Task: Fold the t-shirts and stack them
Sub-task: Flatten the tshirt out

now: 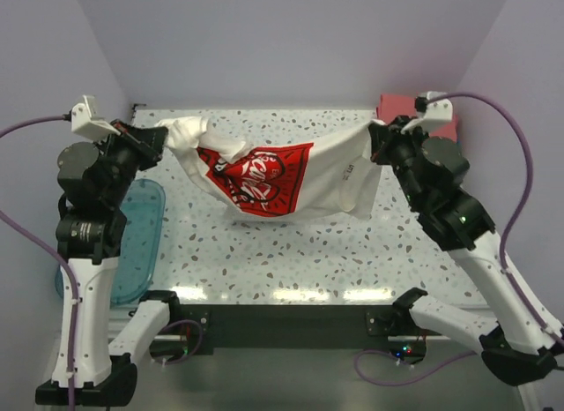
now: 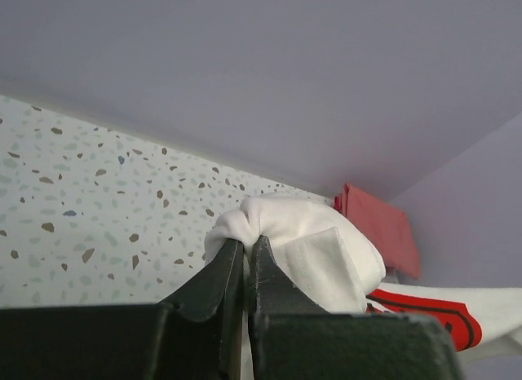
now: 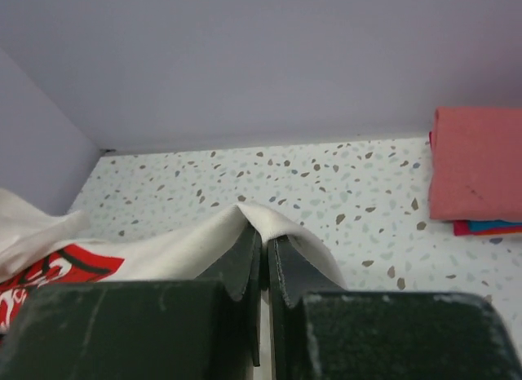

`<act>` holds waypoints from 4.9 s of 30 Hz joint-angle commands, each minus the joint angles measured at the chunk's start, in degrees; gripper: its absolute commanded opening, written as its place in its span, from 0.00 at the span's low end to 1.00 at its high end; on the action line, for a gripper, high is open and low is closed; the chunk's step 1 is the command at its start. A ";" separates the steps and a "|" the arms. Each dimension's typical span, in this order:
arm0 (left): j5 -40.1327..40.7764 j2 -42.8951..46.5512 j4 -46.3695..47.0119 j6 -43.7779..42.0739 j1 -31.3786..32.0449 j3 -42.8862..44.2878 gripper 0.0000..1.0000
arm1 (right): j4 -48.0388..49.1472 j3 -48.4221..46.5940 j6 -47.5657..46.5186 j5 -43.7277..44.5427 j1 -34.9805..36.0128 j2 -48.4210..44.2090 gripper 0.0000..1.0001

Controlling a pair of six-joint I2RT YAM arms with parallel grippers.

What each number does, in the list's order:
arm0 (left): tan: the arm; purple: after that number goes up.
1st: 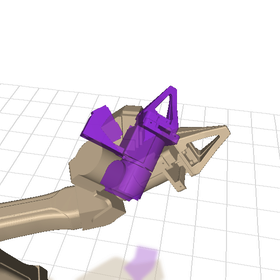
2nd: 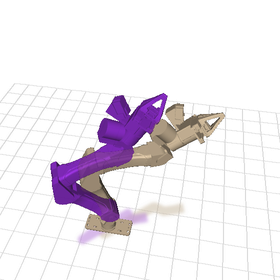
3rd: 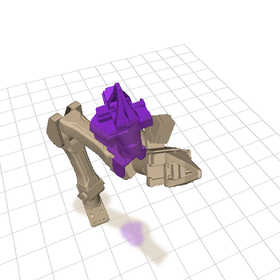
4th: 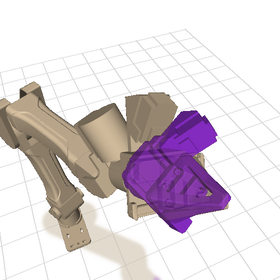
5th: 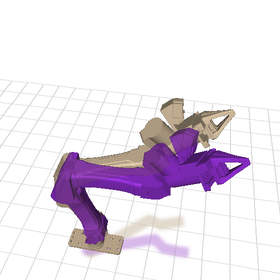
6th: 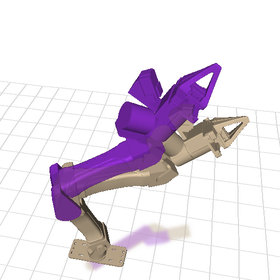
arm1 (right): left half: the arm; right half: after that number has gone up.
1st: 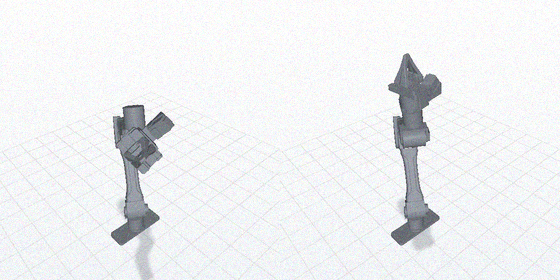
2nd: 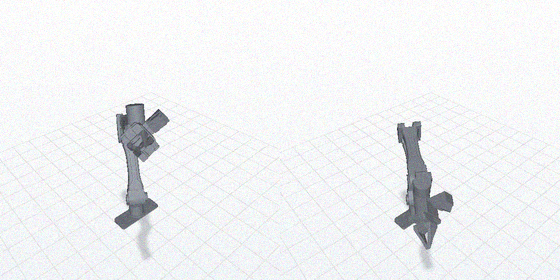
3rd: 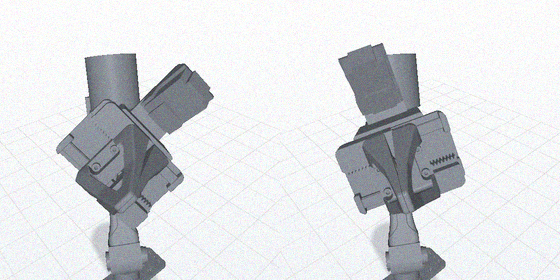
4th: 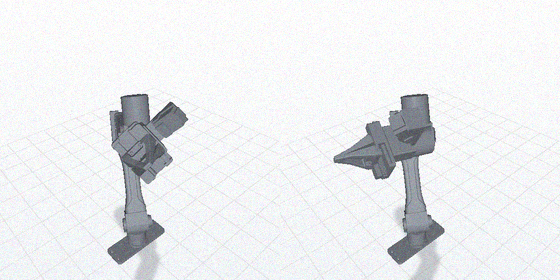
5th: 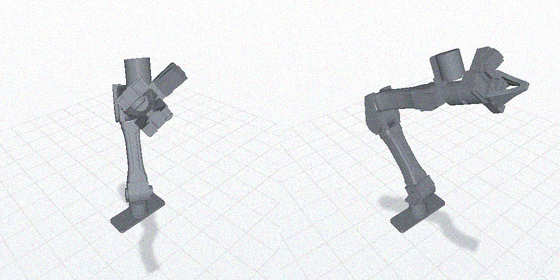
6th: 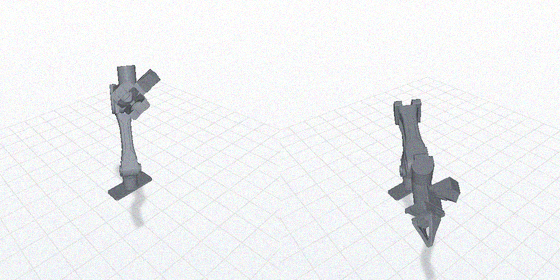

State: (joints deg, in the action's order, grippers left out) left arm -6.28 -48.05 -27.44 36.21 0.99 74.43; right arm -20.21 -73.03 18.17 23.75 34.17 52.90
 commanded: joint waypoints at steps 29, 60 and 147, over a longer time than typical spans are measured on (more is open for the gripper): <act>6.11 -32.19 20.24 12.58 -3.19 -22.40 0.65 | 11.41 21.42 17.41 -16.55 -2.55 27.17 0.78; 10.94 -42.65 19.35 10.73 6.91 -19.32 0.43 | -1.22 13.29 11.90 -2.66 -8.49 18.83 0.00; 12.80 2.08 1.25 18.10 13.68 -44.36 0.00 | -14.95 9.57 5.20 -9.60 -17.83 12.66 0.00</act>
State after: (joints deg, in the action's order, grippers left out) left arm 11.55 -47.83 -27.79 51.05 14.94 33.98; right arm -34.06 -65.01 24.32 15.38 16.71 66.63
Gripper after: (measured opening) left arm 0.019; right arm 0.015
